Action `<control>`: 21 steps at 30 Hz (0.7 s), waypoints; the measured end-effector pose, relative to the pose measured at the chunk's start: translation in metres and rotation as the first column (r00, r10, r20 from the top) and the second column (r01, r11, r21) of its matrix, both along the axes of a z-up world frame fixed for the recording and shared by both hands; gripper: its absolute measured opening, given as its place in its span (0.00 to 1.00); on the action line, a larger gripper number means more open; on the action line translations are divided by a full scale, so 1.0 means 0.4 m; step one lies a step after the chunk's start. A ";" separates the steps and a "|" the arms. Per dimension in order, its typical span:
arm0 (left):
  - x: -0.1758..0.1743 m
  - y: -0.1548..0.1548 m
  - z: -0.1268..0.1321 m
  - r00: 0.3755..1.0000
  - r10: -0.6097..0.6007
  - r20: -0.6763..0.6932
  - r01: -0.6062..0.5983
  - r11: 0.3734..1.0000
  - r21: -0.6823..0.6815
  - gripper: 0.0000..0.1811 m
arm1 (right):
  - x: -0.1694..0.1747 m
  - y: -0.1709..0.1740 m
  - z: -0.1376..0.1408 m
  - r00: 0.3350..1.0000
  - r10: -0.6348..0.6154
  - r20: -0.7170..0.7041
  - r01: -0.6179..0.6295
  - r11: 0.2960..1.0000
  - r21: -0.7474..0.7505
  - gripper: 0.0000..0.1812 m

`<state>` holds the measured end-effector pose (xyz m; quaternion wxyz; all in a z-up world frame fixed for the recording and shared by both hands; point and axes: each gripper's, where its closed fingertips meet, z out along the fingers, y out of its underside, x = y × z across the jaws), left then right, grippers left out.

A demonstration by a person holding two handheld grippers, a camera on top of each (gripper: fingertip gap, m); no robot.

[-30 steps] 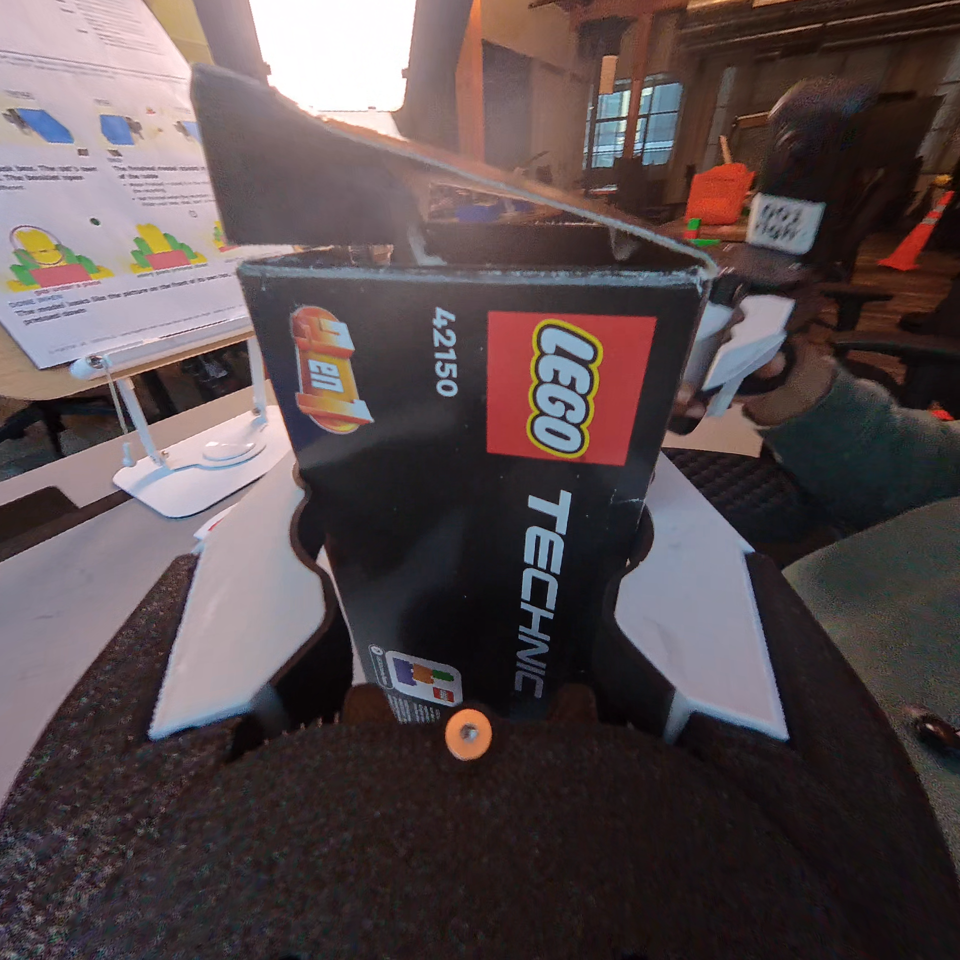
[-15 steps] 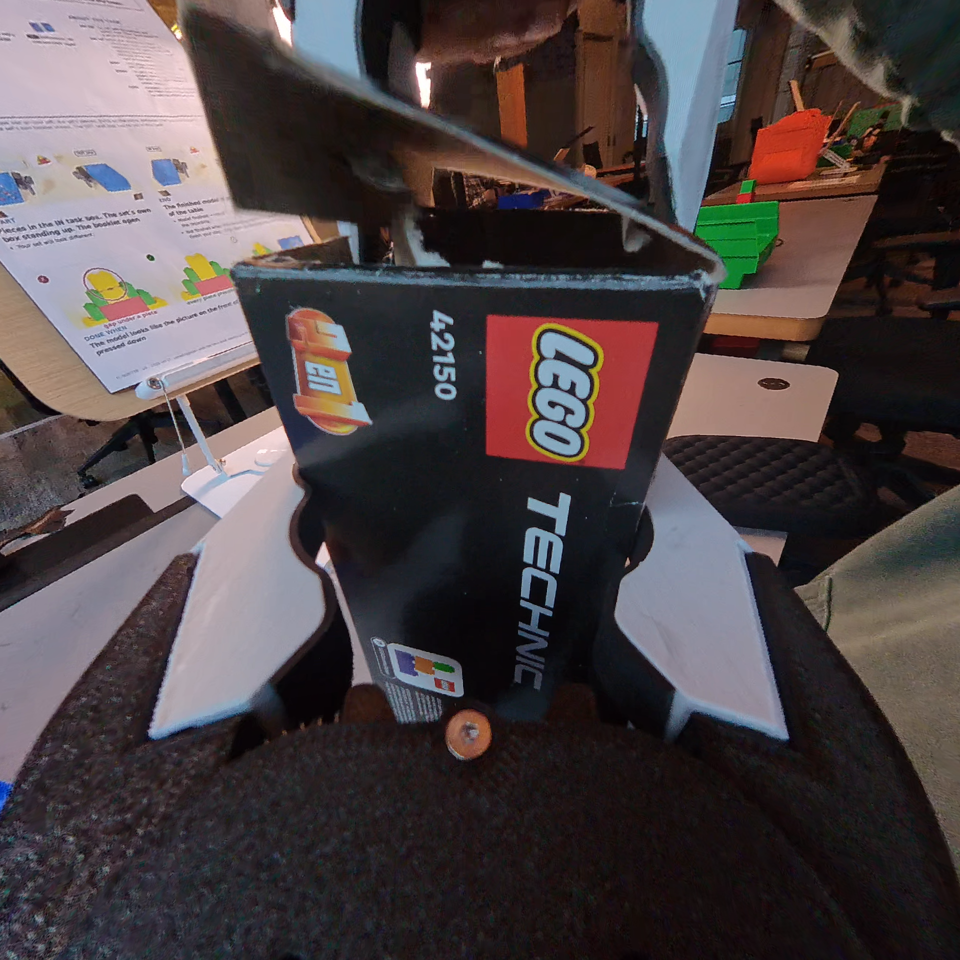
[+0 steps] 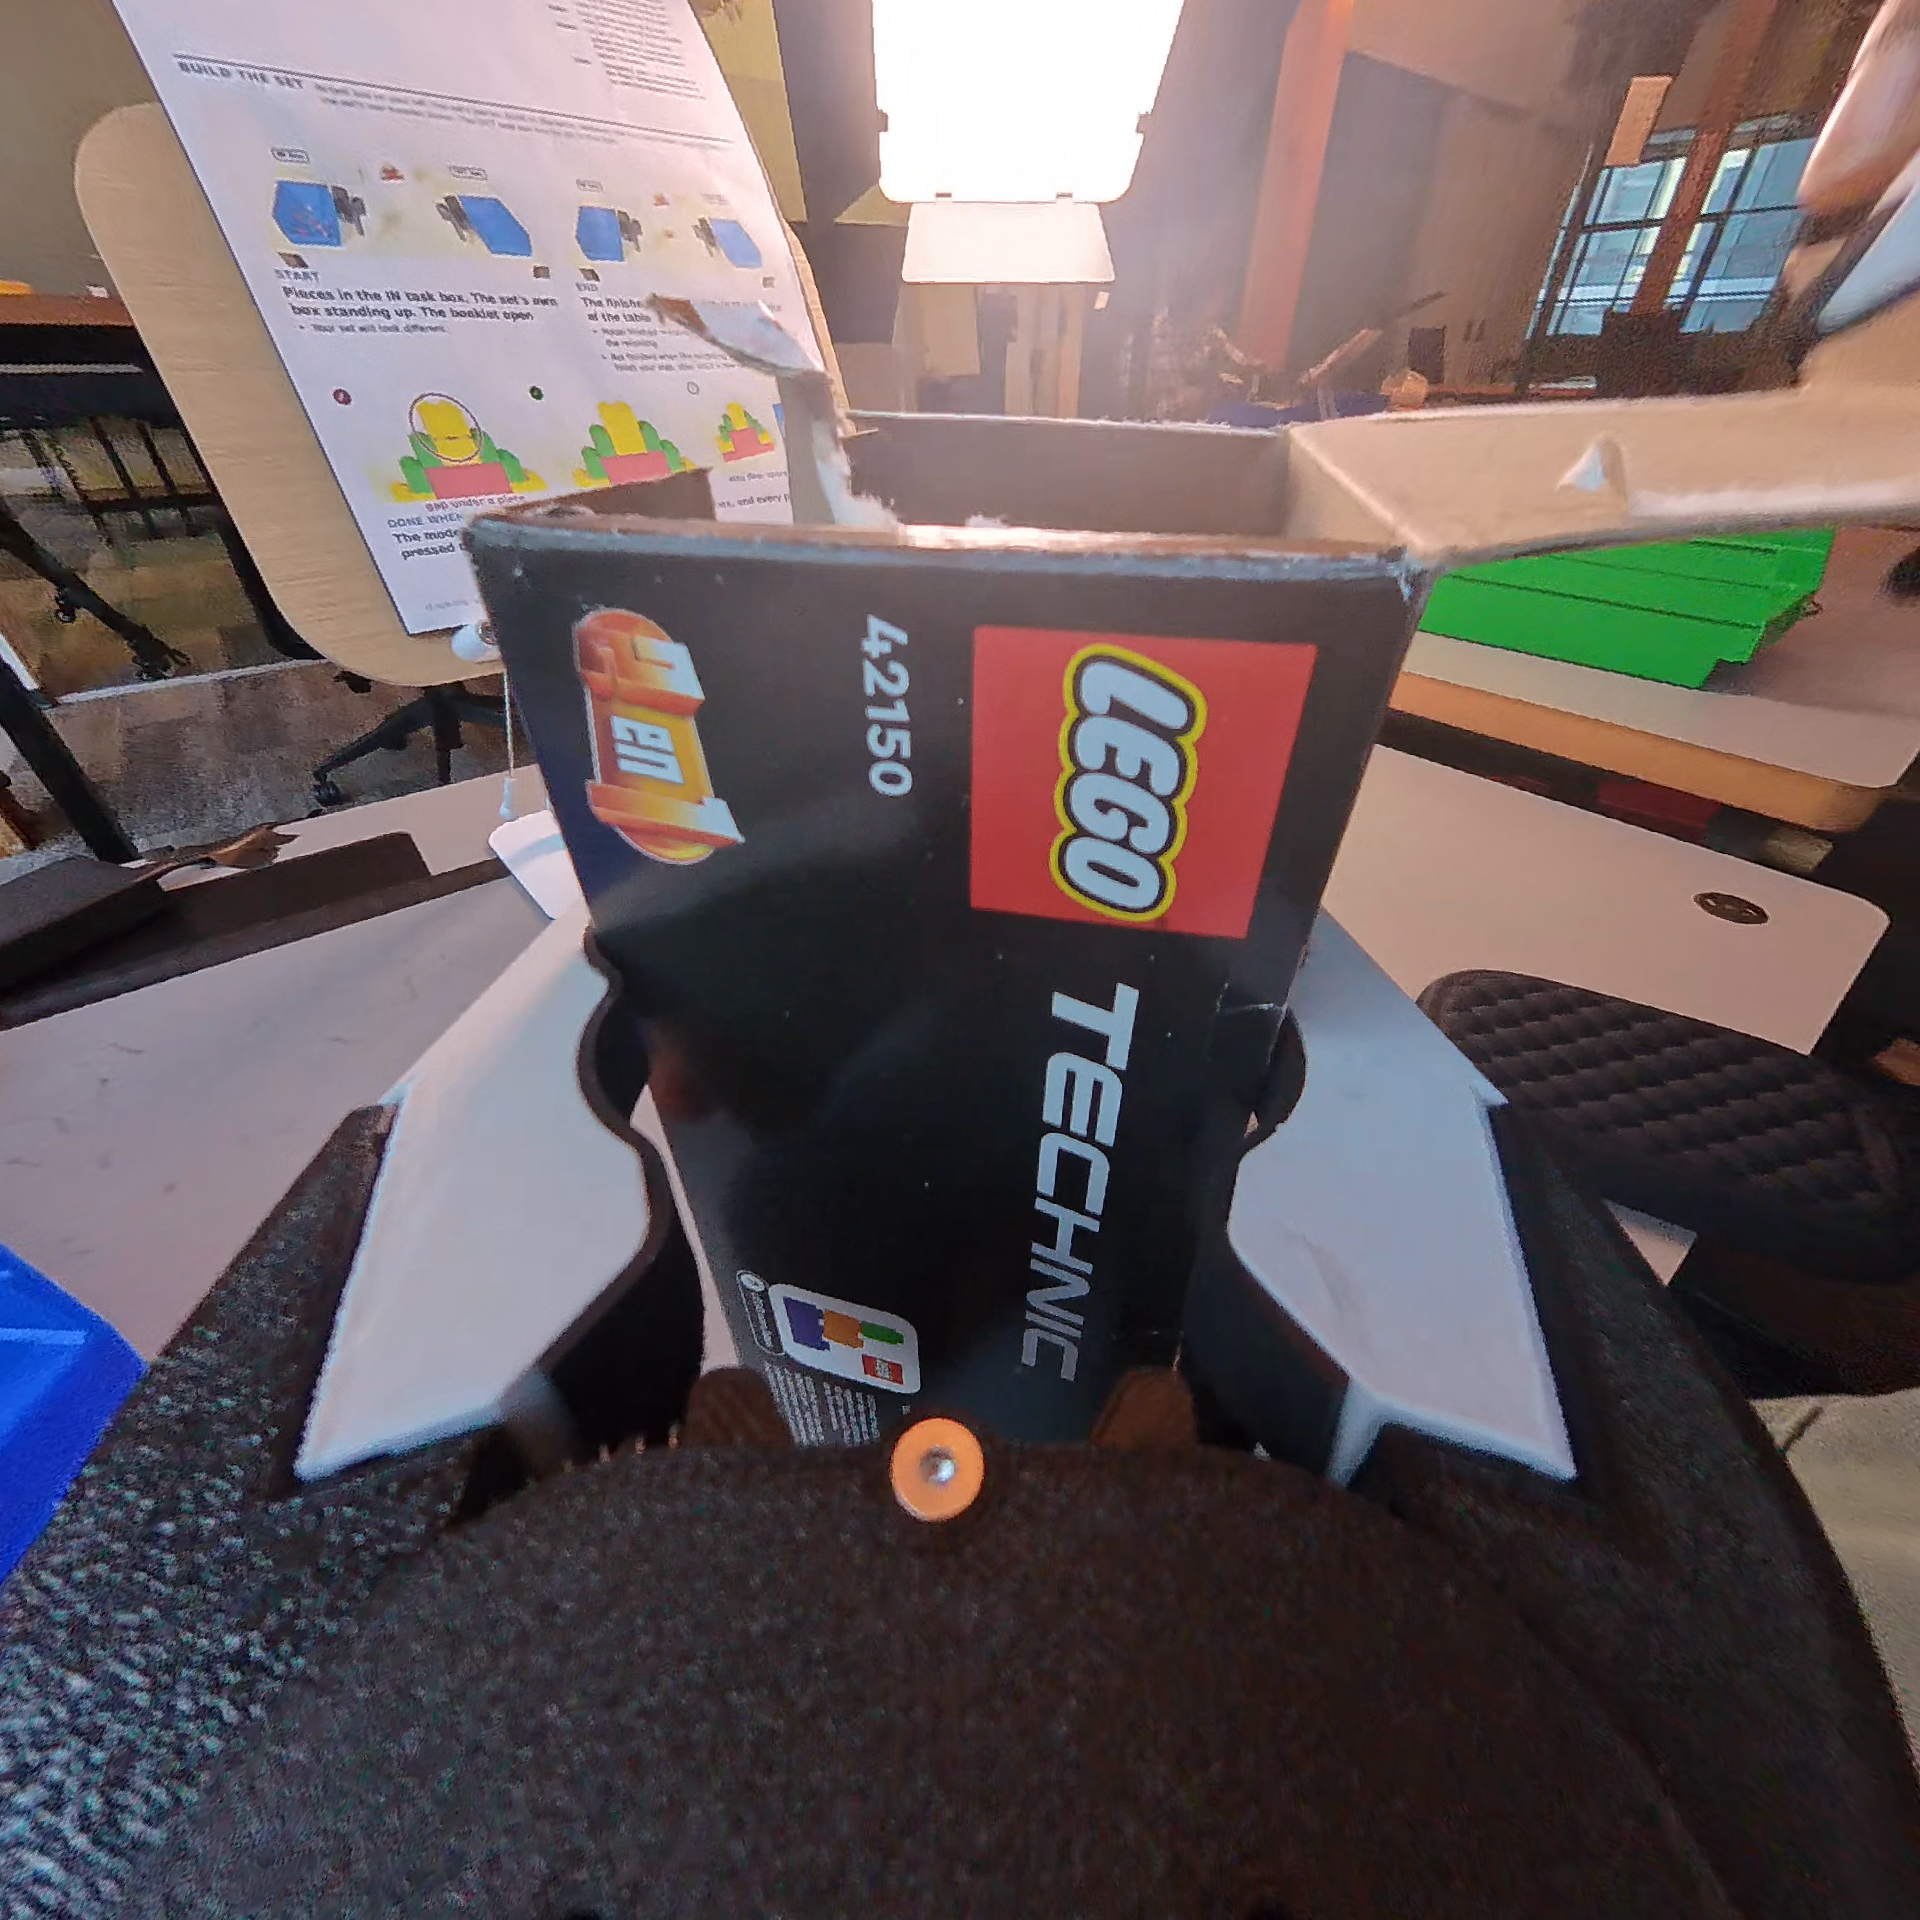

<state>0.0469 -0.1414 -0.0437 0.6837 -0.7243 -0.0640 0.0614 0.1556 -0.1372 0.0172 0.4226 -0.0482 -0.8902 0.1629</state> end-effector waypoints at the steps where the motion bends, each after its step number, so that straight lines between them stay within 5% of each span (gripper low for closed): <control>1: 0.002 0.001 0.000 1.000 0.005 0.000 -0.005 1.000 0.004 0.65 | -0.012 0.016 -0.028 0.998 -0.036 -0.053 0.036 0.999 0.007 0.14; 5: 0.005 0.006 -0.001 0.999 0.034 -0.014 -0.033 0.999 0.008 0.65 | -0.051 0.027 -0.131 0.988 -0.063 -0.139 0.060 0.998 -0.026 0.24; 11: 0.021 -0.040 -0.024 0.998 -0.039 -0.048 0.037 0.998 -0.042 0.61 | -0.102 0.091 -0.148 0.987 -0.133 -0.088 0.124 0.987 -0.104 0.40; 14: 0.070 -0.098 -0.027 0.973 -0.222 -0.057 0.219 0.974 -0.053 0.50 | -0.126 0.147 -0.135 0.979 -0.172 -0.109 0.157 0.978 -0.136 0.40; 17: 0.133 -0.160 -0.011 0.885 -0.466 0.005 0.466 0.883 -0.056 0.40 | -0.160 0.207 -0.090 0.950 -0.205 -0.235 0.185 0.977 -0.104 0.36; 21: 0.001 -0.181 0.087 0.917 -0.385 -0.105 0.387 0.922 0.001 0.38 | -0.194 0.251 -0.047 0.922 -0.178 -0.344 0.160 0.984 -0.078 0.28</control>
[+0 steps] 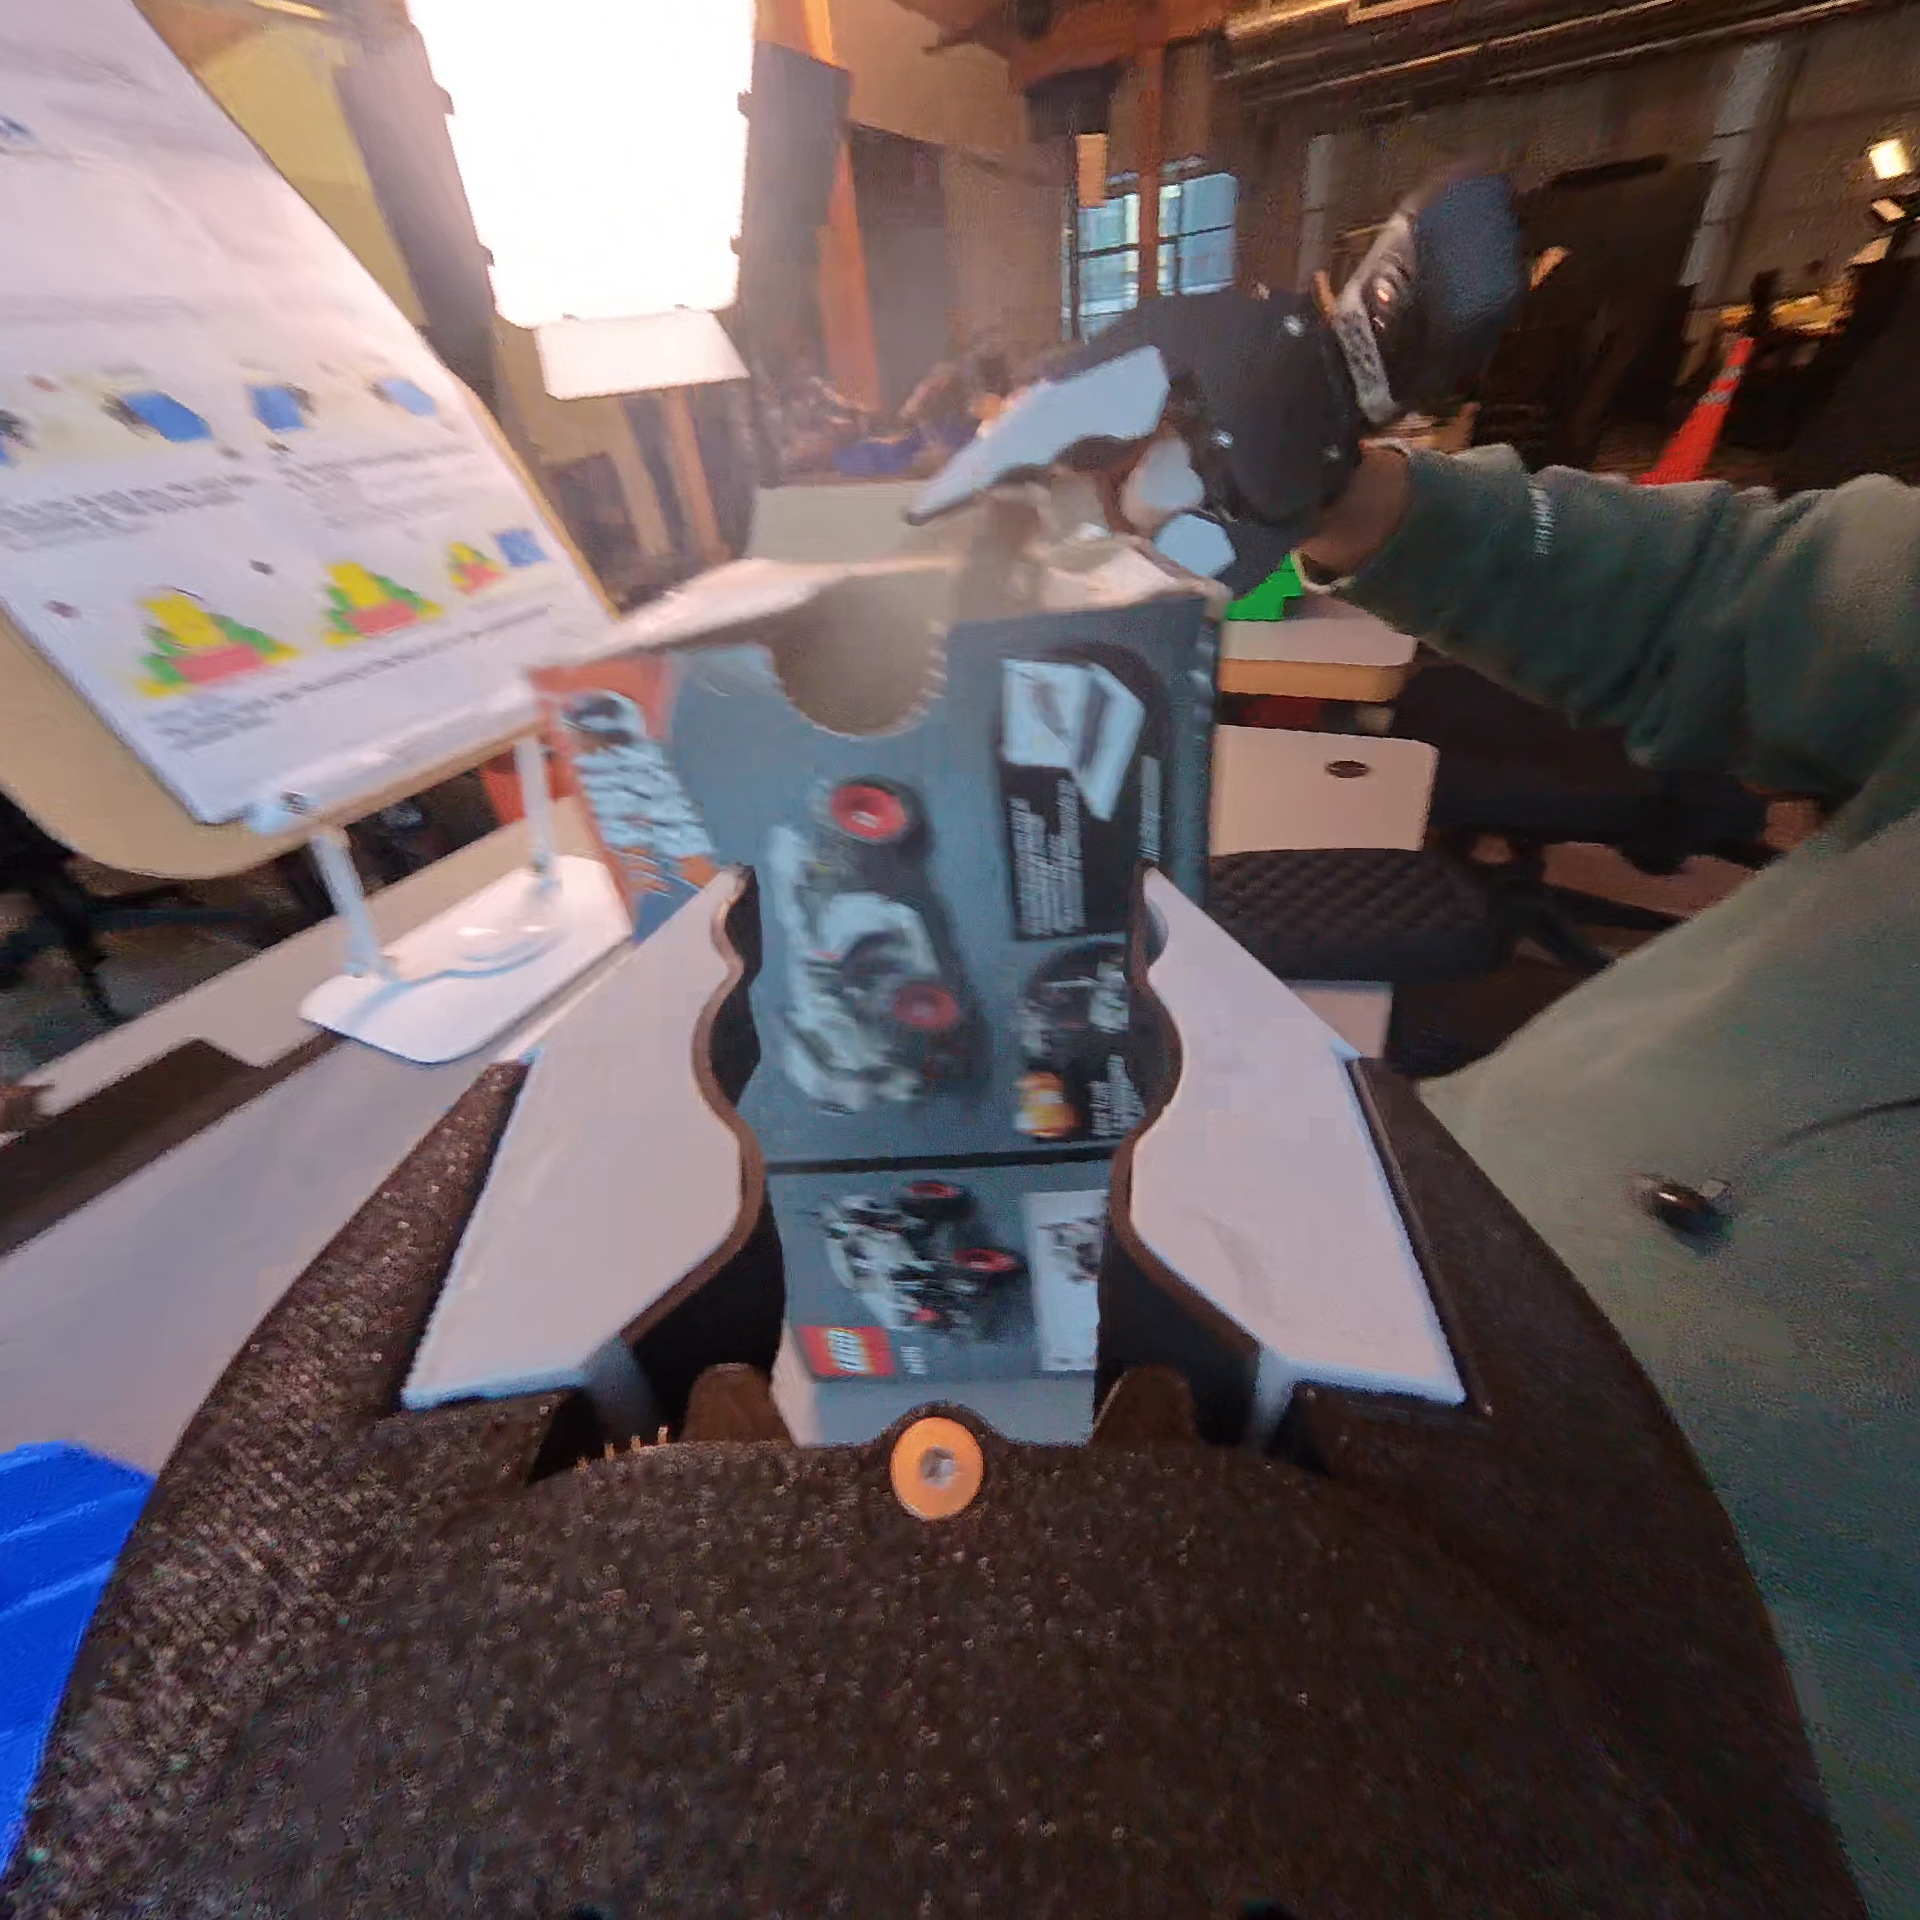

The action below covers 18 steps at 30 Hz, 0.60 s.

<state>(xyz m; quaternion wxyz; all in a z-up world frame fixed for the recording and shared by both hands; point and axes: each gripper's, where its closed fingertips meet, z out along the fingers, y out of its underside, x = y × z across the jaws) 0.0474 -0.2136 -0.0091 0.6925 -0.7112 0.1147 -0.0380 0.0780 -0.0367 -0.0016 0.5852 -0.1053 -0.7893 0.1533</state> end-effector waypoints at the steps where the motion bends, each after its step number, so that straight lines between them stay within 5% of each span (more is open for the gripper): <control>1: -0.039 0.002 0.032 1.000 0.013 -0.009 -0.013 1.000 0.024 0.38 | -0.010 0.009 0.002 1.000 0.000 -0.016 0.000 1.000 0.004 0.28; 5: -0.120 0.057 0.141 0.986 -0.121 0.113 0.123 0.992 -0.011 0.43 | -0.046 0.012 0.008 0.996 0.045 -0.077 -0.042 0.998 0.045 0.28; 10: -0.068 0.150 0.073 0.967 -0.243 -0.075 0.189 0.885 -0.426 0.44 | -0.115 0.020 0.056 0.987 0.051 -0.153 -0.030 0.990 0.136 0.28; 15: -0.091 0.195 0.048 0.957 -0.076 -0.281 -0.089 0.843 -0.531 0.29 | -0.170 0.072 0.096 0.994 0.025 -0.109 -0.011 0.992 0.124 0.33; 18: -0.102 0.196 0.073 0.923 0.045 -0.382 -0.227 0.865 -0.447 0.00 | -0.113 0.090 0.117 0.998 0.051 0.034 -0.051 0.998 -0.021 0.37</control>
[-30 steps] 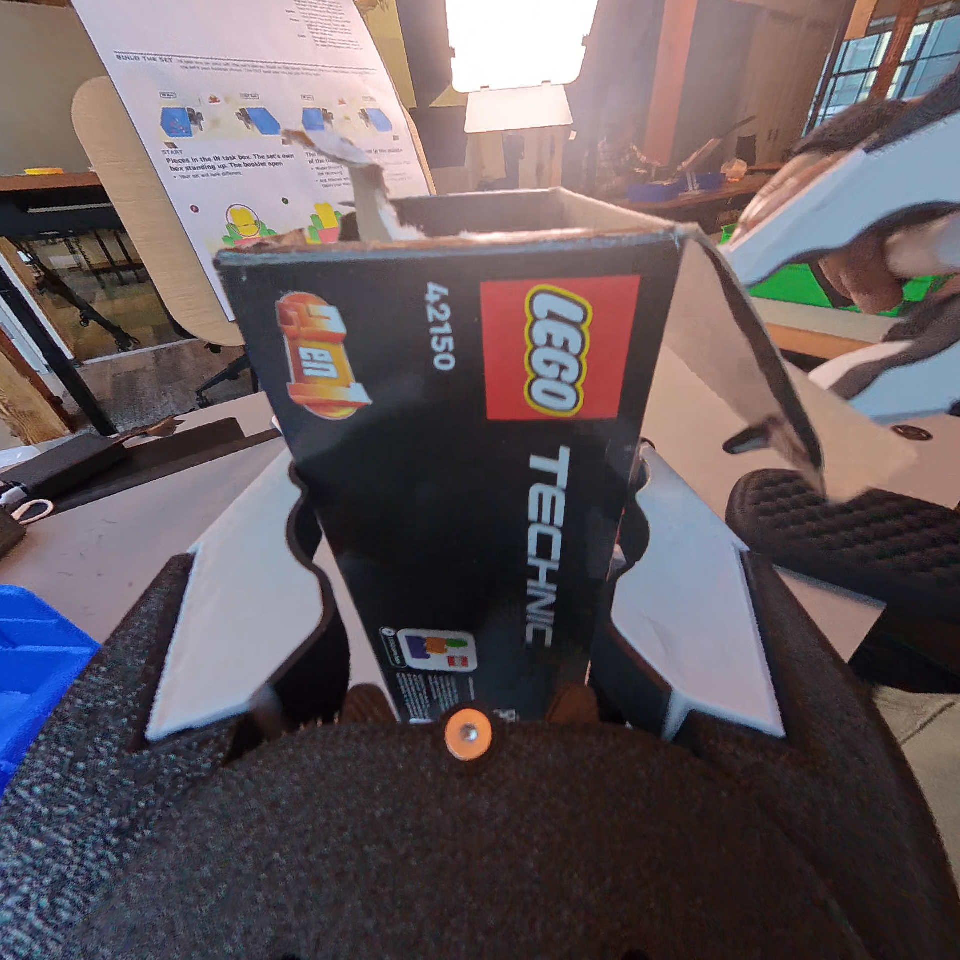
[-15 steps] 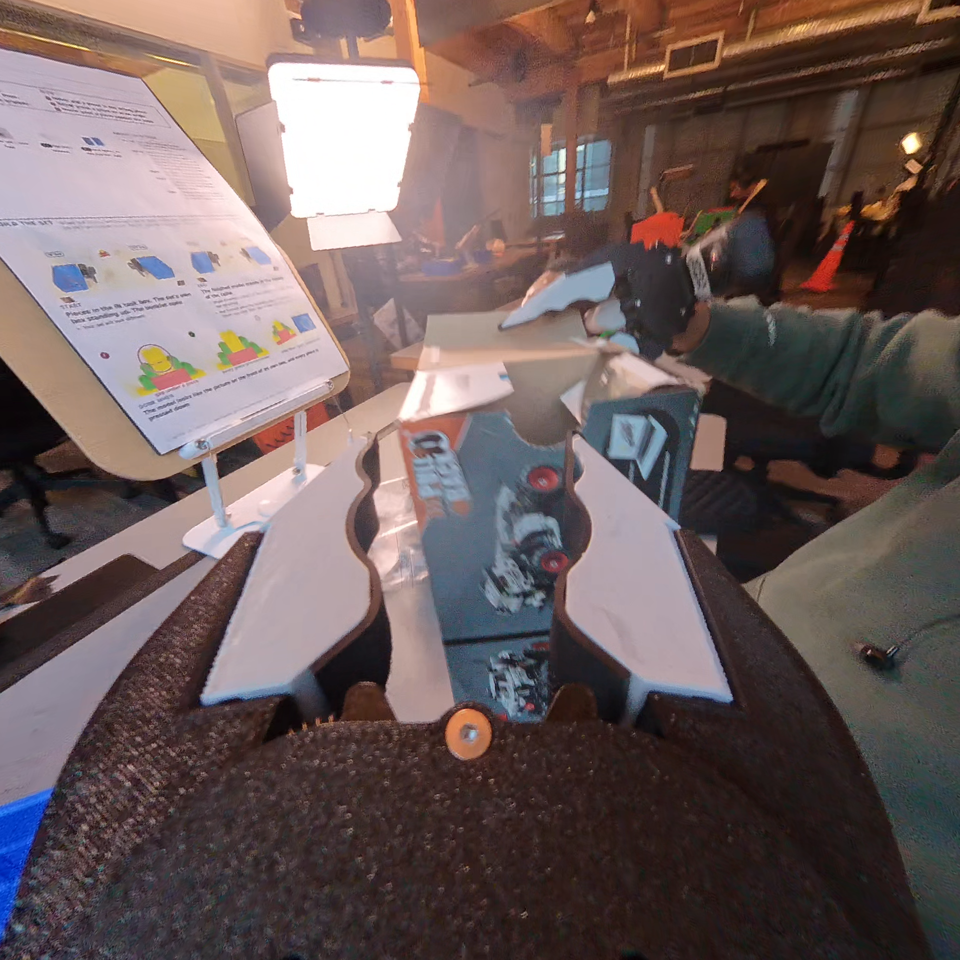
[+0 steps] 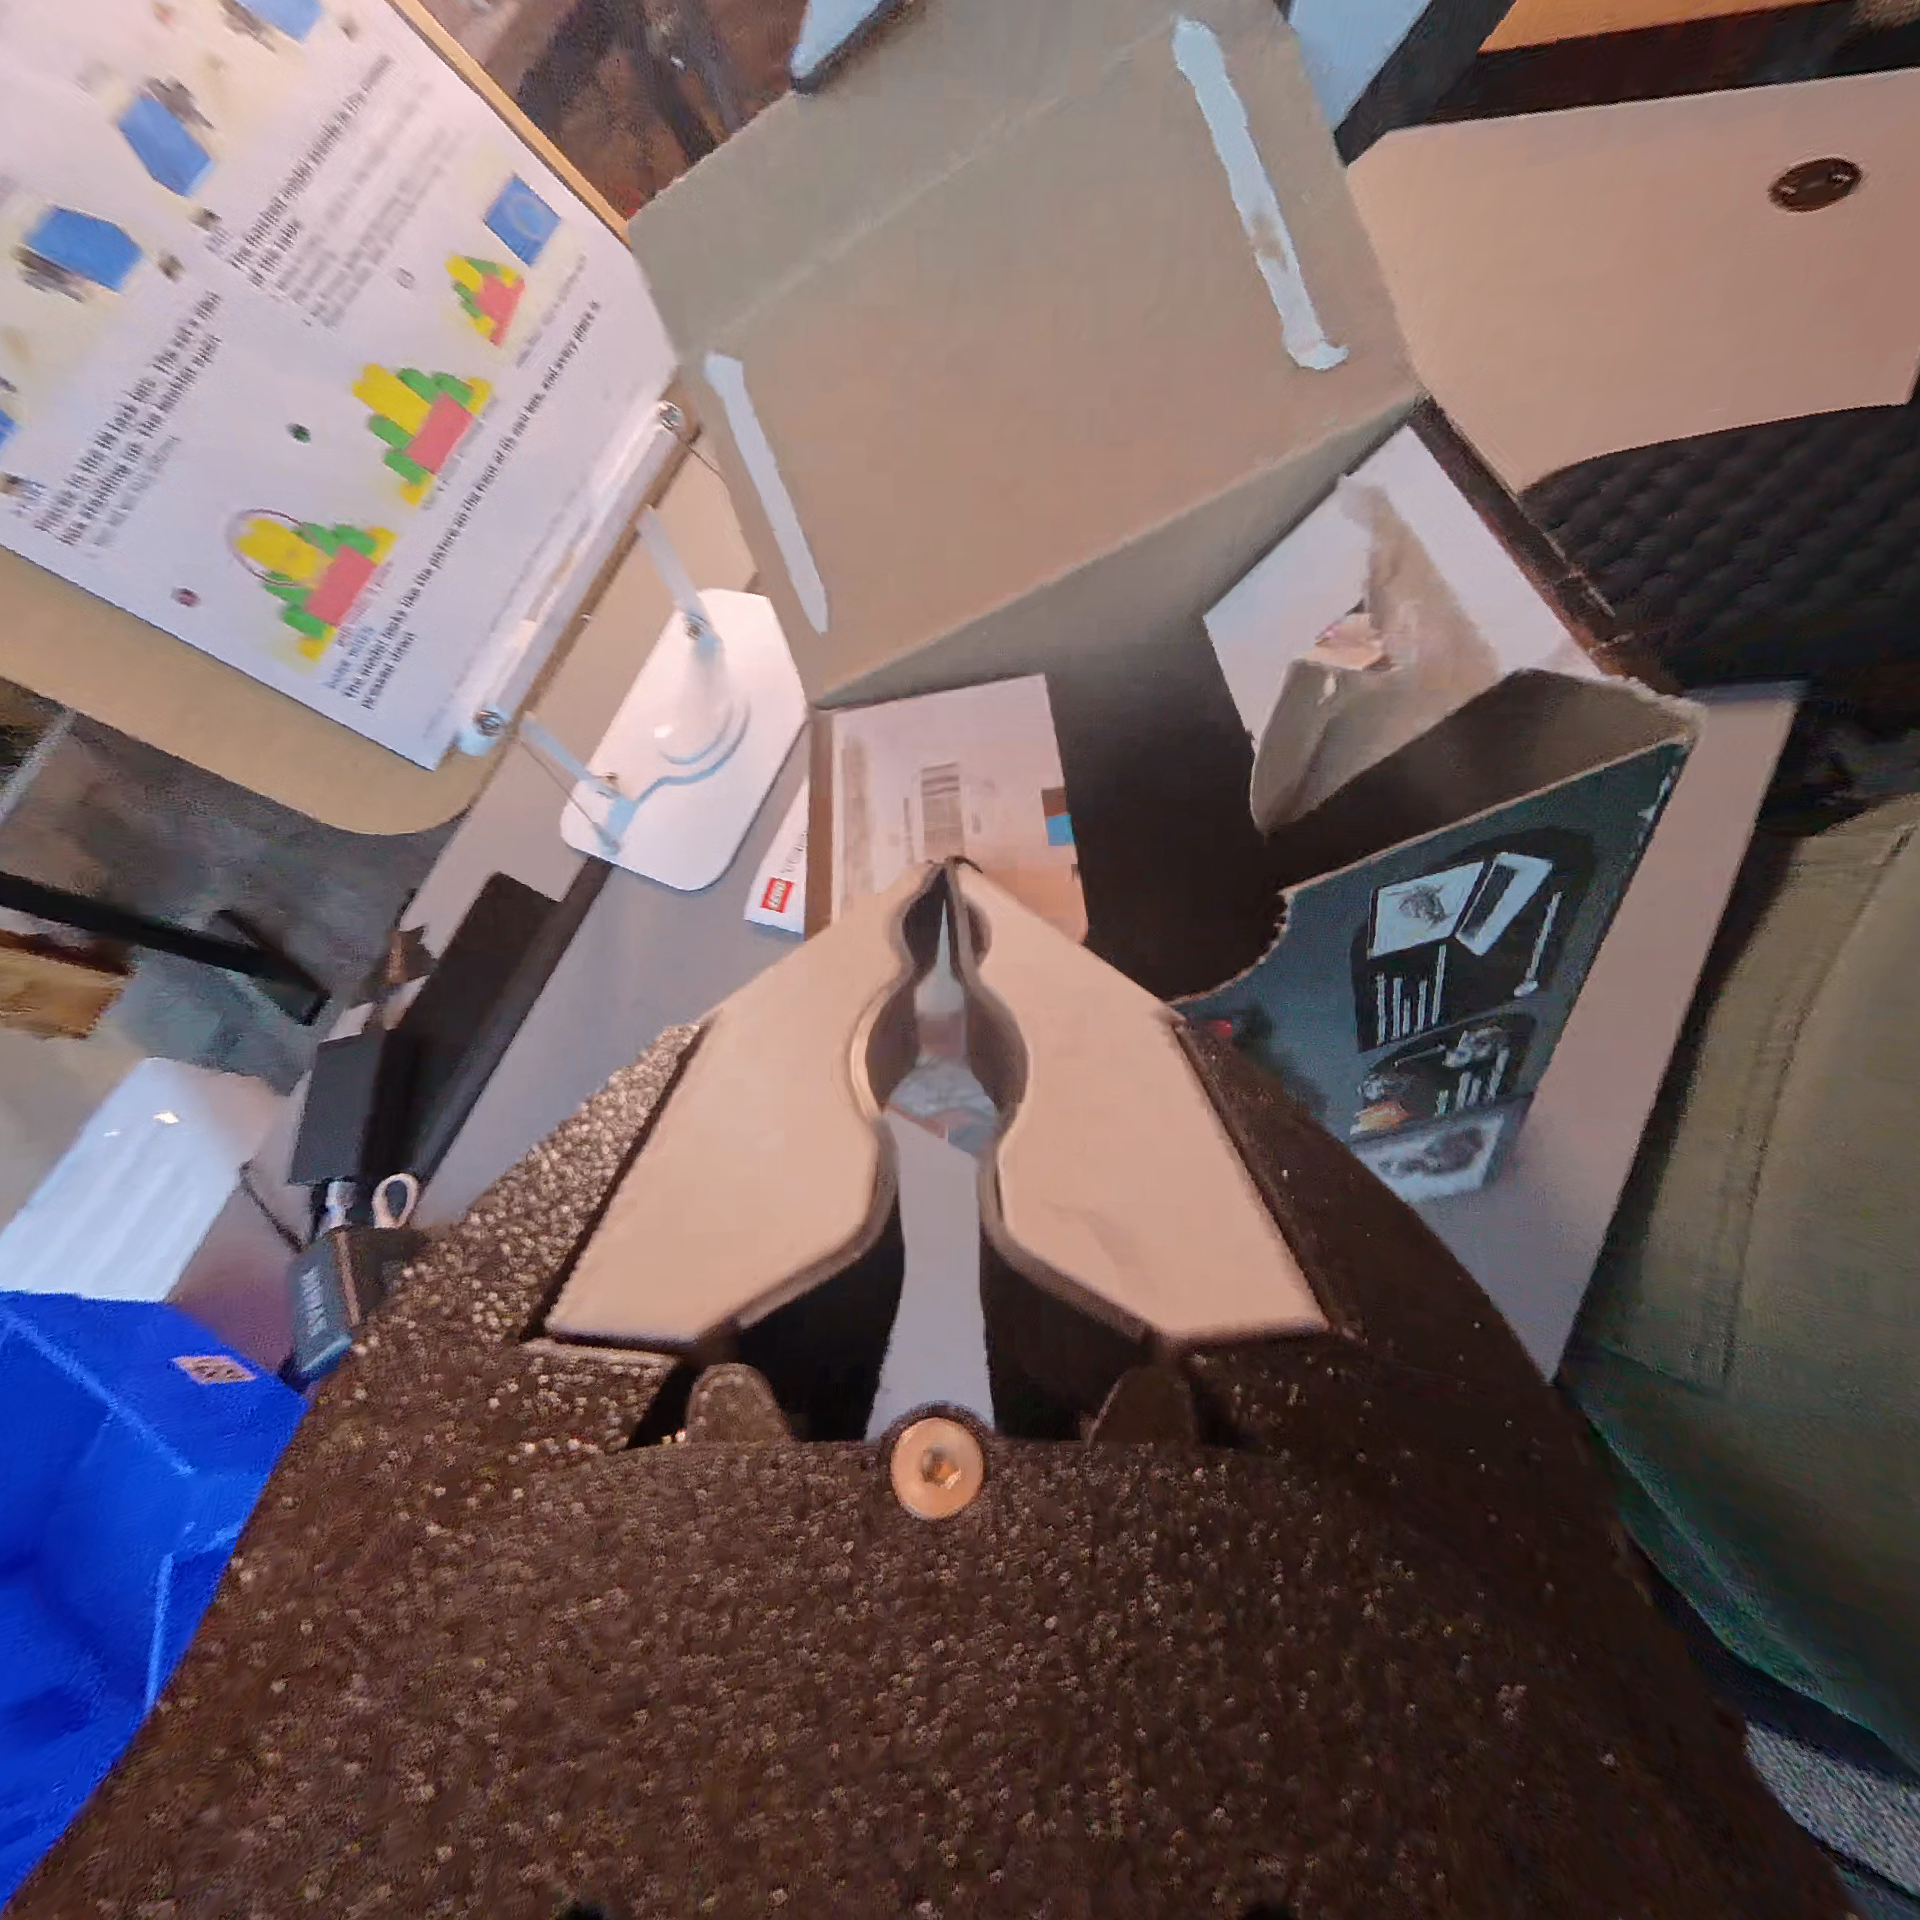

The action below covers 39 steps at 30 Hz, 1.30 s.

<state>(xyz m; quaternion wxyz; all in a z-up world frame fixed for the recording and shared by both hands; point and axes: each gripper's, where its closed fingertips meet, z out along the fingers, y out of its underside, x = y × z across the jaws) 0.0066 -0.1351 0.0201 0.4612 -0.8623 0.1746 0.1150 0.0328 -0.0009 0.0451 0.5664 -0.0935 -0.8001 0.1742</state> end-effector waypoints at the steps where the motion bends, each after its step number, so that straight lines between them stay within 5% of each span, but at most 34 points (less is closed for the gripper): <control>1: 0.000 -0.004 0.003 1.000 0.025 -0.019 -0.024 1.000 0.008 0.00 | 0.028 -0.005 0.014 0.999 0.018 0.033 -0.016 0.999 -0.051 0.37; 4: -0.014 -0.017 -0.017 0.989 0.078 -0.127 -0.086 0.995 -0.055 0.00 | 0.104 -0.051 0.095 0.997 0.073 -0.005 -0.073 0.987 -0.143 0.32; 7: 0.017 -0.020 0.001 0.994 0.020 -0.111 -0.025 0.999 -0.042 0.01 | 0.154 -0.105 0.142 0.993 0.112 -0.029 -0.115 0.981 -0.154 0.32; 12: 0.008 -0.046 0.010 0.975 -0.037 -0.218 0.016 0.995 -0.097 0.25 | 0.230 -0.226 0.181 0.978 0.205 -0.042 -0.209 0.951 -0.227 0.32; 17: 0.005 -0.036 -0.005 0.936 -0.127 -0.330 0.060 0.977 -0.205 0.32 | 0.268 -0.314 0.195 0.975 0.208 -0.076 -0.221 0.948 -0.230 0.32; 21: 0.004 -0.005 -0.028 0.896 -0.180 -0.407 0.077 0.963 -0.258 0.15 | 0.285 -0.344 0.203 0.976 0.203 -0.083 -0.219 0.935 -0.280 0.33; 24: -0.031 0.017 -0.009 0.887 -0.083 -0.455 -0.014 0.979 -0.205 0.06 | 0.305 -0.354 0.209 0.973 0.211 -0.092 -0.229 0.925 -0.302 0.33; 31: -0.024 0.028 0.054 0.999 0.039 0.025 -0.034 0.982 -0.184 0.00 | 0.269 -0.401 0.063 0.969 0.178 0.173 -0.147 0.973 -0.179 0.33; 34: -0.036 0.038 0.065 0.957 0.042 0.287 0.018 0.978 -0.206 0.00 | 0.220 -0.401 0.012 0.969 0.084 0.233 -0.076 0.996 -0.041 0.35; 39: -0.121 0.042 0.071 0.811 0.117 0.573 -0.014 0.984 -0.180 0.00 | 0.192 -0.434 0.045 0.980 -0.004 0.199 -0.014 0.996 0.087 0.31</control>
